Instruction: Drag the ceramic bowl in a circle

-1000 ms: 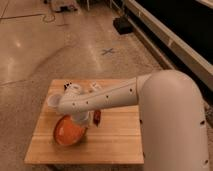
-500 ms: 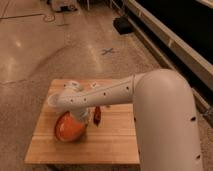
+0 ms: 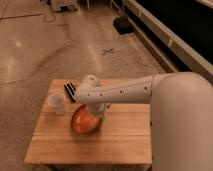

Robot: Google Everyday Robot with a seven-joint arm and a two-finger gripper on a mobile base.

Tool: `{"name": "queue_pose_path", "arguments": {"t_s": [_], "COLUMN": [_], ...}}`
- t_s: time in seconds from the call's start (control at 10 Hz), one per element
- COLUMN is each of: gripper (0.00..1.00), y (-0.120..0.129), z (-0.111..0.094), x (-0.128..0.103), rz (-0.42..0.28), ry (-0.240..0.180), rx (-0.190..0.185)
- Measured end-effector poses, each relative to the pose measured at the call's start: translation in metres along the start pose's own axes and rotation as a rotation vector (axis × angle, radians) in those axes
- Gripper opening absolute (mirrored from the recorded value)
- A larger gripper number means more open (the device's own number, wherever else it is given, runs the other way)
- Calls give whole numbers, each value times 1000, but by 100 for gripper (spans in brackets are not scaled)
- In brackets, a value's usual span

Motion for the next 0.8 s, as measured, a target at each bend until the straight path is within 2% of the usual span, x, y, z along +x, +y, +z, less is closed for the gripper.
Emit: {"name": "queue_pose_path", "arguments": {"t_s": [0.4, 0.8], "gripper": [6, 6], "y": [37, 71], "z": [-8, -5], "x": [12, 0], "rz": [84, 126], "ry": [19, 8], "rx": [-40, -72]}}
